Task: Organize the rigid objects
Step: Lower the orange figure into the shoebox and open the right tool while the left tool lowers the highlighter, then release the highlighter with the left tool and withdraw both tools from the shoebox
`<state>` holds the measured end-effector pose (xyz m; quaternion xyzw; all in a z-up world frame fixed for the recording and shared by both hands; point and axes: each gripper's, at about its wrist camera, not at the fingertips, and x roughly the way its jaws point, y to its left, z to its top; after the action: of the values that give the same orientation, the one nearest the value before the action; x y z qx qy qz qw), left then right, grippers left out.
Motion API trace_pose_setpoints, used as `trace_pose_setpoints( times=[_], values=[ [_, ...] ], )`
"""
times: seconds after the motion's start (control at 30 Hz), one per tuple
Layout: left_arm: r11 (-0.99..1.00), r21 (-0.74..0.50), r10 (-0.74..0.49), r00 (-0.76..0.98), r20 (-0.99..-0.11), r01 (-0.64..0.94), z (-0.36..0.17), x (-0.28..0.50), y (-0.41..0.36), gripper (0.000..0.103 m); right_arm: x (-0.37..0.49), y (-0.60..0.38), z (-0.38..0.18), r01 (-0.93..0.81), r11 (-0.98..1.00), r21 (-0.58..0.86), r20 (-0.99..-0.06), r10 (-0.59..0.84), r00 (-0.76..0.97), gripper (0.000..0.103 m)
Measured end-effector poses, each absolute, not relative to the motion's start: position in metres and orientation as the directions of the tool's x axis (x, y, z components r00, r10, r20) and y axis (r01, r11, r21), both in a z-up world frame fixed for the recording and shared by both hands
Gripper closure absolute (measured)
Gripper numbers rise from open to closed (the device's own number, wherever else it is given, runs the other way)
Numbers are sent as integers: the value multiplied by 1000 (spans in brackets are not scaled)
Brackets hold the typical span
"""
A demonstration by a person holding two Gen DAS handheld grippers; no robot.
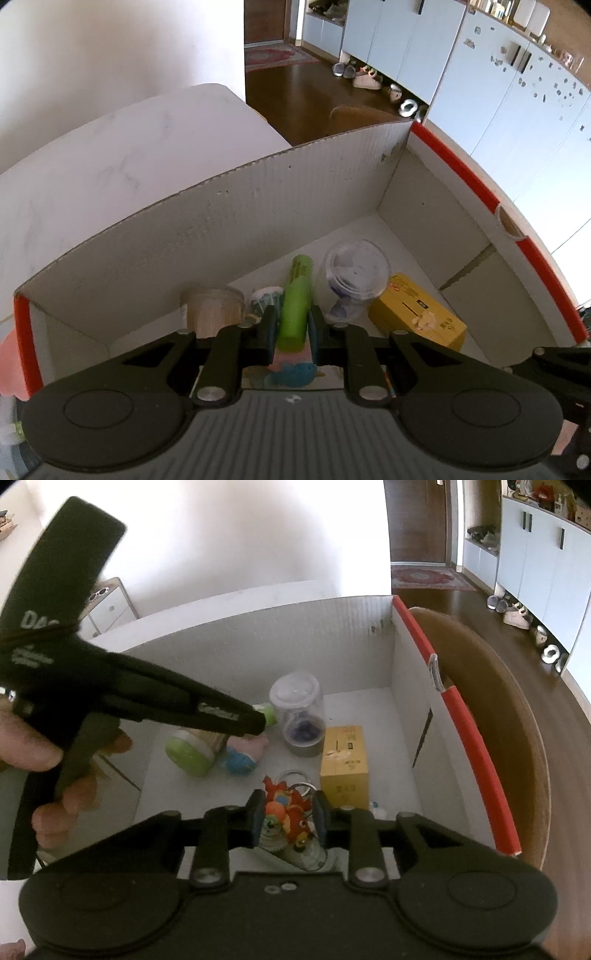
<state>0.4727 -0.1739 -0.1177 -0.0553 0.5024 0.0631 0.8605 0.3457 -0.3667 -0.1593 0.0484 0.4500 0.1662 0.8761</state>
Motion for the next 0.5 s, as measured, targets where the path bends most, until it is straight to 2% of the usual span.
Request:
trace_pose_setpoints(
  times=[0.5],
  values=[
    [990,-40,49,590,-806,-137,-73,422,-175,86,328,-365,-137,-257,935,246,-744,352,568,50]
  ],
)
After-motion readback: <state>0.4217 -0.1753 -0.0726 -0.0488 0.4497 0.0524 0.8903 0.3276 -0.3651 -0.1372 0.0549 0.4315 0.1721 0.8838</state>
